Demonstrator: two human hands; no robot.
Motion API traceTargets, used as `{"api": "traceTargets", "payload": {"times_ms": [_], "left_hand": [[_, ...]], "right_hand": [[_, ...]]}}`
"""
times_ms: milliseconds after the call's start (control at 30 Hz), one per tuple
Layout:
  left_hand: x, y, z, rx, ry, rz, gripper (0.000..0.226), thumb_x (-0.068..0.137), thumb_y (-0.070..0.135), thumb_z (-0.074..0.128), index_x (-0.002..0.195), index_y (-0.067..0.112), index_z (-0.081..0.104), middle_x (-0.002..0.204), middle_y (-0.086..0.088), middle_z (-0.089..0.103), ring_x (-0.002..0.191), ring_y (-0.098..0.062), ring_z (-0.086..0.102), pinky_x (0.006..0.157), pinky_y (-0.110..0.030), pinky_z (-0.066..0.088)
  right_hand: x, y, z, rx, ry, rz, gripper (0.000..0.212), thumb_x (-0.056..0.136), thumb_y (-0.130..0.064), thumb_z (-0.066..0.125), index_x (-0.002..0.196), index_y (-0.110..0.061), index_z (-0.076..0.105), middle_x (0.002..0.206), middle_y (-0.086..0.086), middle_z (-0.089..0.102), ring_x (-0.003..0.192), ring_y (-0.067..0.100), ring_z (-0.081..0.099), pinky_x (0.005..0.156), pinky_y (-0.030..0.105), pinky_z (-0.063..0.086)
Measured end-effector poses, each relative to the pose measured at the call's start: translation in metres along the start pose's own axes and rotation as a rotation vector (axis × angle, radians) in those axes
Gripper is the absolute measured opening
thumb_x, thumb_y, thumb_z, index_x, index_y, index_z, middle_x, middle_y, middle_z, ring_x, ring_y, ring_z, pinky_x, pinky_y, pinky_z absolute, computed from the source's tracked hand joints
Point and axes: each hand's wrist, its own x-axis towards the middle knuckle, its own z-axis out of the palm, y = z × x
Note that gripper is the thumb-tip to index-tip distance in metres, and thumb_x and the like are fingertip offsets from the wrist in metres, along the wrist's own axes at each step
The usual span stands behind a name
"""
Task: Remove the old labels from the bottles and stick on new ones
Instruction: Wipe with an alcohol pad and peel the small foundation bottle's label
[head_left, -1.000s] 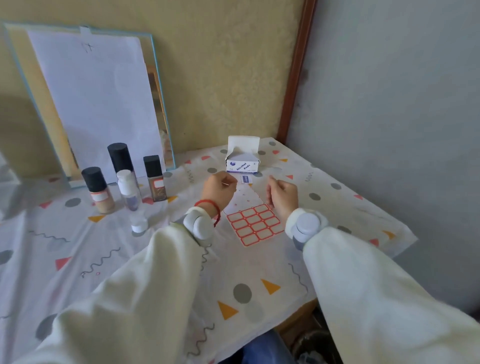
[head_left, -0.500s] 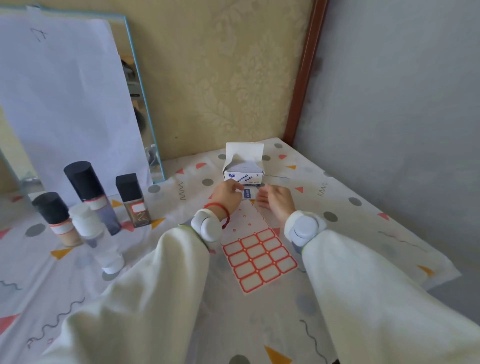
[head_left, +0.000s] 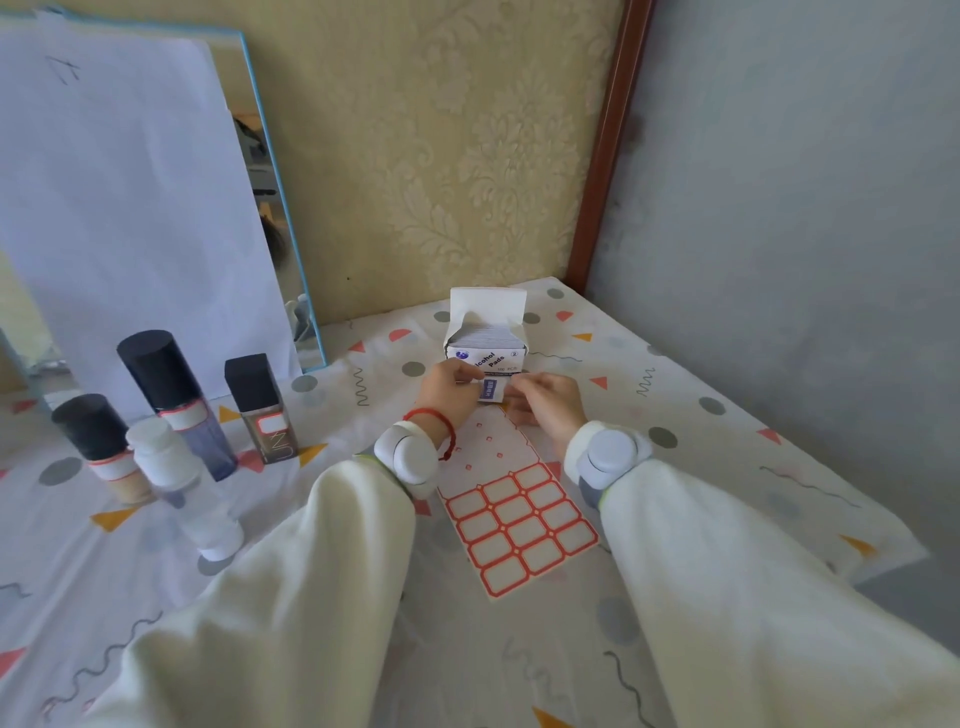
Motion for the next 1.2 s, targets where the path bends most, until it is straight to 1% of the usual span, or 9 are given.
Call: {"api": "traceTargets", "payload": {"times_ms": [200,333,433,533,667,800,933,1033,1200], "left_hand": [[0.002,-0.003,0.0,-0.036,0.026,-0.013,0.013,0.086,0.002,0.059,0.092,0.011,0.065,0.092,-0.003,0.062,0.086,-0.015,0.056,0.075,-0.021,0.042],[-0.001,-0.006,-0.001,-0.031,0.011,-0.012,0.012,0.086,0.002,0.059,0.092,0.01,0.065,0.09,-0.004,0.061,0.085,-0.015,0.055,0.076,-0.022,0.042],[-0.006,-0.003,-0.004,-0.085,0.048,-0.01,0.019,0.087,0.001,0.06,0.106,0.001,0.062,0.098,-0.007,0.062,0.09,-0.016,0.056,0.084,-0.025,0.046],[-0.014,0.001,-0.012,-0.192,0.077,-0.005,0.029,0.089,0.005,0.062,0.117,0.002,0.056,0.102,-0.009,0.061,0.091,-0.018,0.058,0.082,-0.027,0.047],[-0.026,0.003,-0.024,-0.261,0.036,0.012,0.025,0.09,0.004,0.062,0.115,0.001,0.059,0.097,-0.016,0.065,0.087,-0.028,0.063,0.086,-0.037,0.053],[-0.032,0.001,-0.034,-0.235,0.066,0.07,0.019,0.088,-0.004,0.06,0.106,-0.004,0.067,0.094,-0.013,0.066,0.072,-0.014,0.061,0.067,-0.012,0.051],[-0.036,-0.005,-0.037,-0.239,0.071,0.101,0.022,0.093,-0.005,0.052,0.111,-0.004,0.065,0.1,-0.014,0.065,0.087,-0.022,0.061,0.08,-0.026,0.052],[-0.038,-0.011,-0.035,-0.272,0.129,0.126,0.022,0.093,-0.006,0.05,0.108,-0.005,0.066,0.101,-0.018,0.064,0.087,-0.022,0.059,0.075,-0.02,0.051],[-0.04,-0.008,-0.037,-0.3,0.17,0.185,0.016,0.092,-0.001,0.055,0.102,-0.001,0.068,0.09,-0.009,0.066,0.077,-0.011,0.06,0.073,-0.016,0.049]], "right_hand": [[0.001,0.001,0.006,0.076,-0.017,-0.029,0.007,0.086,-0.003,0.067,0.088,-0.009,0.069,0.09,0.012,0.072,0.079,0.021,0.071,0.074,0.026,0.058],[0.002,0.004,0.008,0.086,0.02,0.001,0.016,0.079,0.009,0.069,0.089,-0.003,0.065,0.096,0.019,0.069,0.085,0.029,0.07,0.081,0.034,0.058],[0.0,0.003,0.004,0.061,0.06,-0.034,0.026,0.076,0.008,0.071,0.095,-0.008,0.063,0.098,0.013,0.07,0.088,0.024,0.07,0.079,0.03,0.058],[-0.007,-0.001,0.0,0.025,0.043,-0.083,0.032,0.074,0.003,0.075,0.1,-0.01,0.062,0.094,0.007,0.072,0.087,0.017,0.07,0.079,0.026,0.057],[-0.021,-0.007,0.001,0.045,-0.063,-0.104,0.03,0.074,0.005,0.072,0.099,-0.011,0.065,0.085,0.003,0.074,0.082,0.015,0.071,0.073,0.024,0.057],[-0.028,-0.009,0.009,0.131,-0.092,-0.104,0.024,0.074,0.005,0.073,0.093,-0.009,0.067,0.086,0.008,0.075,0.077,0.017,0.07,0.07,0.025,0.055],[-0.029,-0.003,0.017,0.174,-0.074,-0.116,0.02,0.075,0.002,0.075,0.091,-0.01,0.069,0.092,0.01,0.074,0.082,0.021,0.07,0.077,0.029,0.057],[-0.029,0.002,0.026,0.215,-0.092,-0.098,0.018,0.077,0.003,0.074,0.09,-0.008,0.071,0.101,0.014,0.071,0.089,0.026,0.069,0.084,0.034,0.057],[-0.033,0.002,0.034,0.195,-0.124,-0.133,0.01,0.083,0.002,0.068,0.09,-0.004,0.07,0.091,0.014,0.07,0.078,0.022,0.067,0.071,0.026,0.058]]}}
